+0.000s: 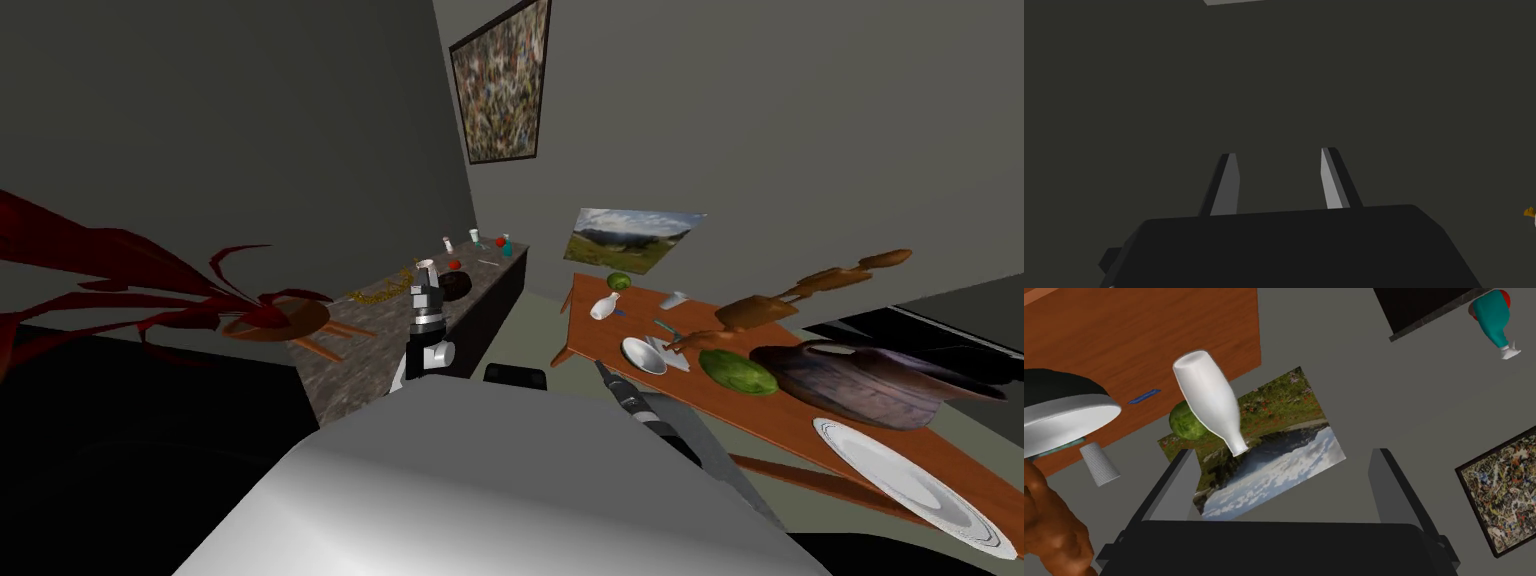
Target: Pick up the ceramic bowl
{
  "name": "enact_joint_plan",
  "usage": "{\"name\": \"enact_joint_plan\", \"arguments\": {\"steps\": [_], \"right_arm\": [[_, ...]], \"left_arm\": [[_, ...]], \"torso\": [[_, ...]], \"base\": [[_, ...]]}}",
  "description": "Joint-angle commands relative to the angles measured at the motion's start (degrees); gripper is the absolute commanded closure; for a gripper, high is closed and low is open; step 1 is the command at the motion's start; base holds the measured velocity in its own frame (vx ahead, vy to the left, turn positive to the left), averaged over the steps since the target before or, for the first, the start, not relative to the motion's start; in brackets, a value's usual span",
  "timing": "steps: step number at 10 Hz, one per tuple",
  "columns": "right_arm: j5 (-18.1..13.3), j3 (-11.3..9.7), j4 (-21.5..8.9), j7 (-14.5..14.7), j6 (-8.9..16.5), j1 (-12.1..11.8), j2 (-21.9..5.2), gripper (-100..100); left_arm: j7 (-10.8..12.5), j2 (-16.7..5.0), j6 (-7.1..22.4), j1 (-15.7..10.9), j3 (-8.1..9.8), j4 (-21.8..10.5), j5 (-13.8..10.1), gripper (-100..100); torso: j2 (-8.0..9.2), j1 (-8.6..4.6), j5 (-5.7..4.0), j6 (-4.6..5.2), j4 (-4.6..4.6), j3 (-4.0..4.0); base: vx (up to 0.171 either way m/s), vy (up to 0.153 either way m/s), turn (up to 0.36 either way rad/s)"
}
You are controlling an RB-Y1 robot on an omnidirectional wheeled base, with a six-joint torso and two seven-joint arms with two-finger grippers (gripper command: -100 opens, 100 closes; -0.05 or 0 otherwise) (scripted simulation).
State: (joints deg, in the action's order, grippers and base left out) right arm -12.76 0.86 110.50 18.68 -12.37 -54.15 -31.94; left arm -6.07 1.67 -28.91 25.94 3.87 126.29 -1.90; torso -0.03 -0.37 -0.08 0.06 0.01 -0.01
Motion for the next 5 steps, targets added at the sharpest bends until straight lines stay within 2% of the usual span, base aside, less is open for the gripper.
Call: {"name": "enact_joint_plan", "arguments": {"steps": [1, 3, 4, 5], "right_arm": [[-1.84, -0.69, -2.67, 2.15, 1.36, -1.45, -1.42, -100], [-4.47, -1.13, -6.34, 4.91, 3.89, -4.30, -4.45, -100], [-4.47, -1.13, -6.02, 4.91, 3.89, -4.30, -4.86, -100], [-4.47, -1.13, -6.61, 4.91, 3.89, -4.30, -4.86, -100]], "left_arm": [[0.00, 0.00, 0.00, 0.00, 0.00, 0.00, 0.00, 0], [0.00, 0.00, 0.00, -0.01, 0.00, 0.00, 0.00, 0], [0.00, -0.01, 0.00, -0.01, 0.00, 0.00, 0.00, 0], [0.00, -0.01, 0.00, 0.01, 0.01, 0.00, 0.00, 0]], "torso": [[0.00, 0.00, 0.00, 0.00, 0.00, 0.00], [-0.06, -0.09, -0.01, -0.04, -0.01, -0.03], [-0.09, -0.18, -0.02, -0.06, -0.02, -0.05], [-0.10, -0.14, -0.04, 0.02, -0.02, -0.06]], "base": [[0.008, -0.034, 0.372], [0.016, -0.067, 0.472], [0.015, -0.067, 0.185], [0.010, -0.025, -0.042]]}}
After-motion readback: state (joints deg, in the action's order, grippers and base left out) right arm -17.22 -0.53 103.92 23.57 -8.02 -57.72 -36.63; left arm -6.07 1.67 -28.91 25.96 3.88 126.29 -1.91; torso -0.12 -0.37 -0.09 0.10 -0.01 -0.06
